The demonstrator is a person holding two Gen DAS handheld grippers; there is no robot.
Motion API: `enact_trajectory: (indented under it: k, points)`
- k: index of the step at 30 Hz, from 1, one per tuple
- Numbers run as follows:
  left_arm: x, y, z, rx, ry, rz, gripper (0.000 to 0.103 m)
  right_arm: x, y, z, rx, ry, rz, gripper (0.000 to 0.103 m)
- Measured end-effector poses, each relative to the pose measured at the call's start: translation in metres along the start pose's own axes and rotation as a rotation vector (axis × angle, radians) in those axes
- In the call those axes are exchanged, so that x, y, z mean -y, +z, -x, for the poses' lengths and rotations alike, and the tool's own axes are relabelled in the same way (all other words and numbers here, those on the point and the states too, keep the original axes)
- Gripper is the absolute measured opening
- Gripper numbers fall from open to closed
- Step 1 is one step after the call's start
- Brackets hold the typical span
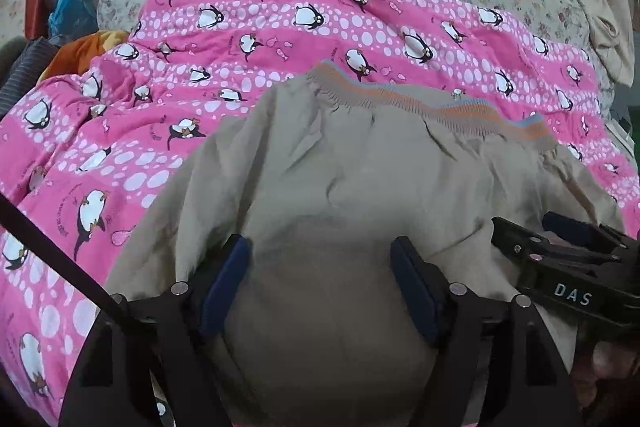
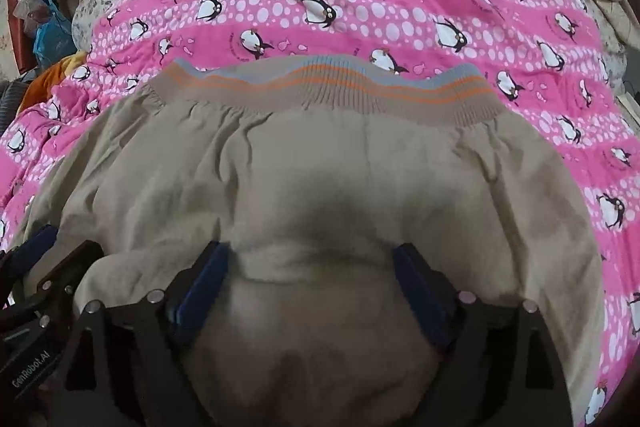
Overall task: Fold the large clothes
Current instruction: 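Lift the hem with both grippers and fold it over the jacket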
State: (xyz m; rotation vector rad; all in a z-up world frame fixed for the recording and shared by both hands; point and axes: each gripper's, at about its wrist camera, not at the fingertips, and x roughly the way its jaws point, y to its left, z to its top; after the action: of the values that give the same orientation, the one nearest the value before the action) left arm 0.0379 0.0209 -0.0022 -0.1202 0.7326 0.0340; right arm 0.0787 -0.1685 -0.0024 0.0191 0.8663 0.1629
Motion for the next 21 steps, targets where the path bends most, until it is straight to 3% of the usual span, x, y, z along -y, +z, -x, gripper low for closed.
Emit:
enact_trajectory:
  k: [3,8,10,12,16,21]
  points:
    - [0.000,0.001,0.001,0.001,-0.002,0.001,0.056,0.004,0.000,0.017,0.009,0.010,-0.006,0.085]
    - [-0.002,-0.001,0.001,0.003,-0.015,-0.001,0.056,0.021,-0.017,0.086,0.173,0.012,-0.024,0.085]
    - [-0.001,-0.001,0.002,0.004,-0.012,-0.005,0.056,0.036,-0.028,0.082,0.108,0.038,-0.081,0.093]
    - [-0.001,-0.001,0.002,0.005,-0.017,-0.002,0.056,0.047,-0.040,0.051,-0.062,0.052,-0.112,0.094]
    - [-0.005,-0.003,0.012,0.005,-0.045,0.014,0.056,0.027,-0.038,0.054,-0.035,-0.038,0.034,0.094]
    - [-0.040,-0.014,0.062,0.050,-0.110,0.100,0.056,0.028,-0.039,0.104,0.111,-0.067,0.053,0.093]
